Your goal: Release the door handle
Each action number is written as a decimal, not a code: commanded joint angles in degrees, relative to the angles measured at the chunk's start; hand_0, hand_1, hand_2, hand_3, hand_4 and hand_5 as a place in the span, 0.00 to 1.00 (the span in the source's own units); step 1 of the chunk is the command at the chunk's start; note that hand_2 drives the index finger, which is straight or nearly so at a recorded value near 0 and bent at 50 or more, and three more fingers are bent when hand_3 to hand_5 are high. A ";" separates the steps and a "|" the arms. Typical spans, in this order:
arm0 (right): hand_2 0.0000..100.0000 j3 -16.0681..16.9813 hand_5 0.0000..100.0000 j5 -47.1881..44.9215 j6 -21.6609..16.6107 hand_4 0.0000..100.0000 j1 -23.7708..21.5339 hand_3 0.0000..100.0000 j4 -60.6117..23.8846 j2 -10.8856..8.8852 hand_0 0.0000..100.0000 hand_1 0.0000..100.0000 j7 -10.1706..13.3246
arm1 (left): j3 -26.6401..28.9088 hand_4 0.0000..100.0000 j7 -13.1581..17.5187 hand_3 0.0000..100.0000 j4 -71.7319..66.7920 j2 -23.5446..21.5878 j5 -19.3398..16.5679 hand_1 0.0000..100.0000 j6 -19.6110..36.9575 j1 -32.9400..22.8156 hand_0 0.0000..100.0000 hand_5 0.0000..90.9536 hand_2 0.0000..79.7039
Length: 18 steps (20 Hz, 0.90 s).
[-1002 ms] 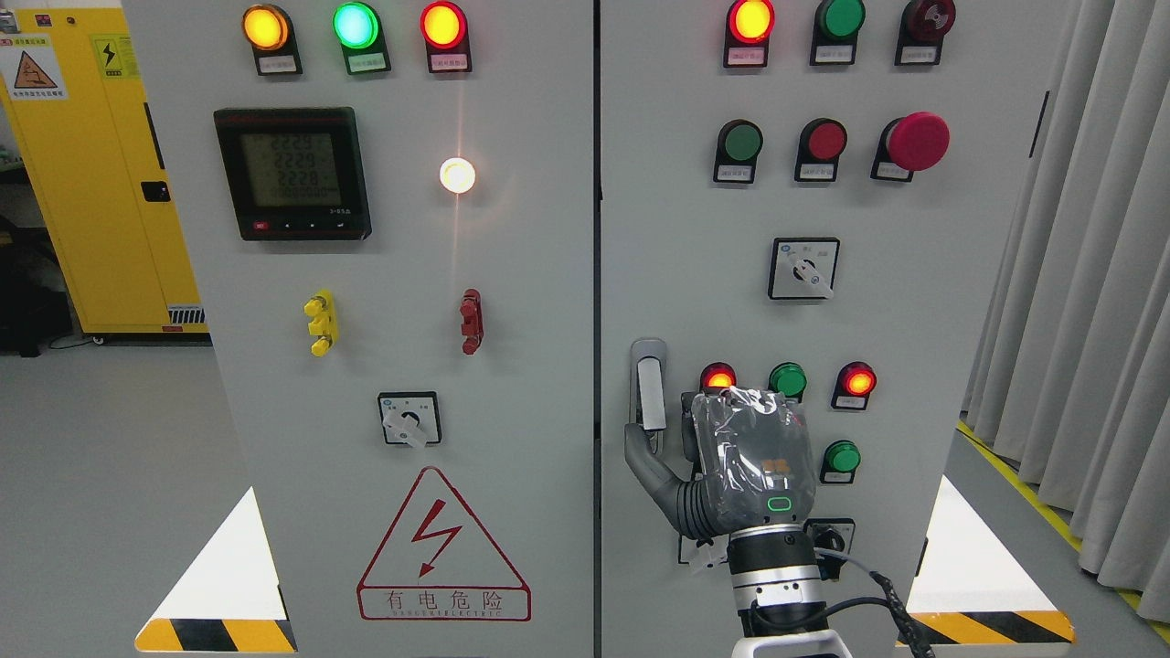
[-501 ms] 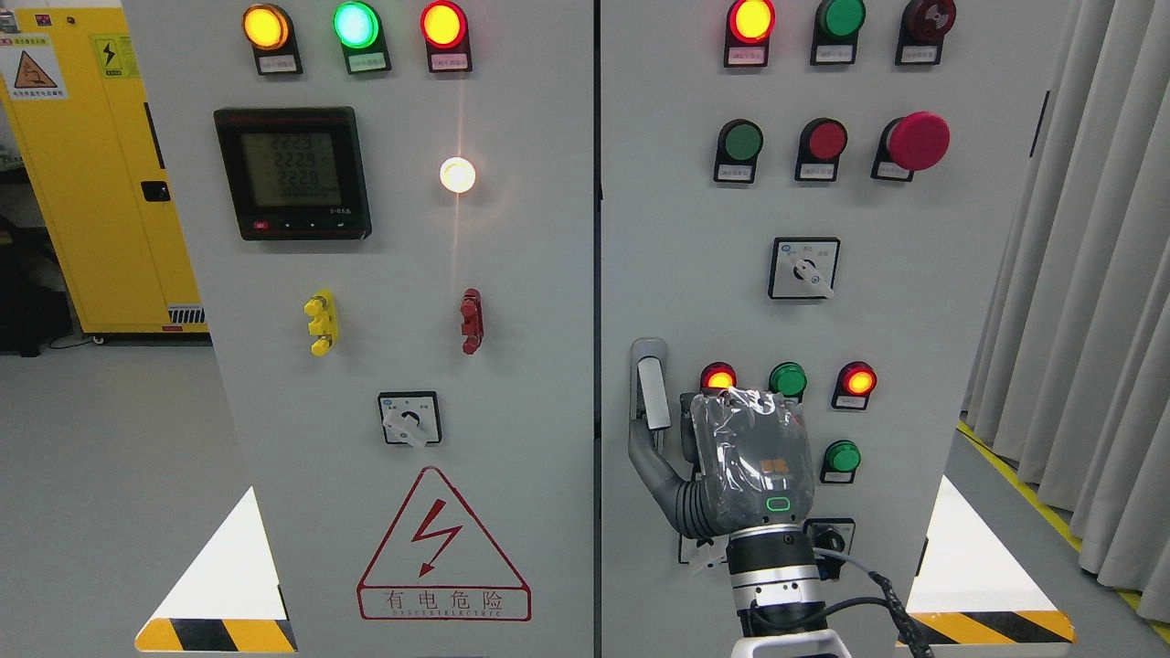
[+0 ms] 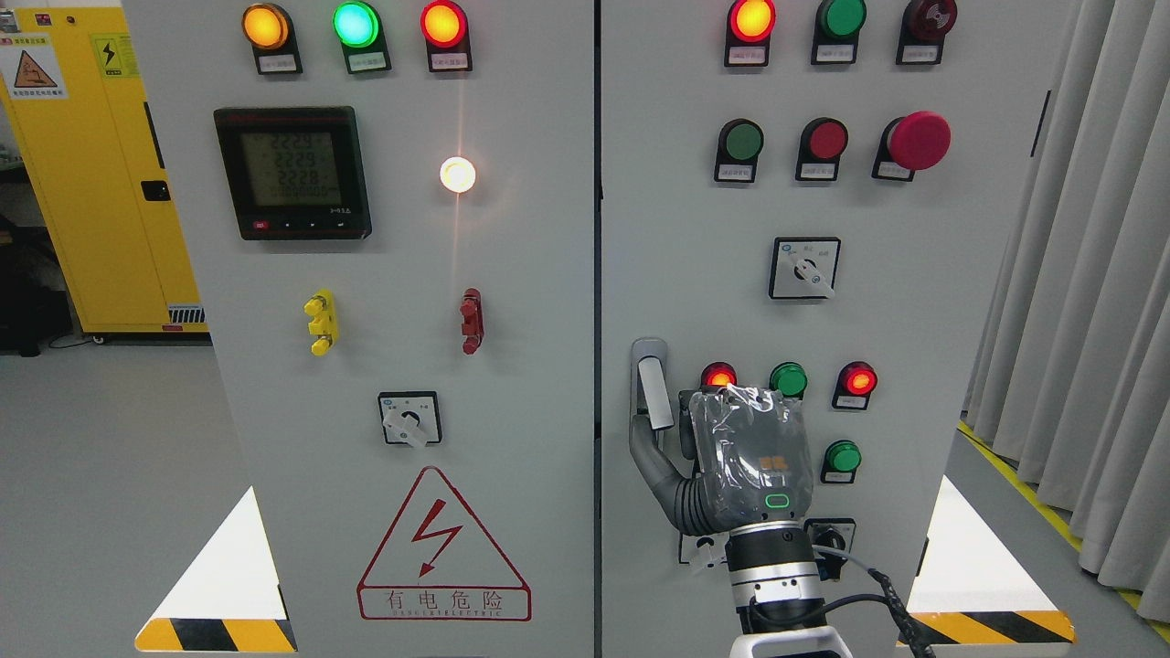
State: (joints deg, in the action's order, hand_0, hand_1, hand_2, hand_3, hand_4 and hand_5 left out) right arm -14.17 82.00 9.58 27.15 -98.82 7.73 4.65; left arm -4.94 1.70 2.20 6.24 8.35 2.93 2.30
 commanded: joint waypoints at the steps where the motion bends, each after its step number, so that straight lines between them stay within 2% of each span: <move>1: 0.94 0.02 1.00 0.01 0.00 1.00 -0.26 1.00 -0.23 0.00 0.56 0.35 0.36 | -0.07 0.00 -0.03 0.00 0.00 0.00 0.00 0.56 -0.03 -0.01 0.12 0.00 0.00; 8: 0.93 0.11 1.00 0.09 0.00 1.00 -0.52 1.00 -0.41 -0.09 0.54 0.40 0.36 | -0.07 0.00 -0.03 0.00 0.00 0.00 0.00 0.56 -0.03 -0.01 0.12 0.00 0.00; 18: 0.94 0.37 1.00 0.01 0.53 1.00 -0.44 1.00 -0.41 -0.09 0.54 0.41 0.54 | -0.07 0.00 -0.03 0.00 0.00 0.00 0.00 0.56 0.06 -0.01 0.12 0.00 0.00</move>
State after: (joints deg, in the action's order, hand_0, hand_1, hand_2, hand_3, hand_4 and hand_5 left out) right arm -14.03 82.07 9.83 26.67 -99.15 7.69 5.19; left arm -4.95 1.70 2.20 6.24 8.35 2.95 2.30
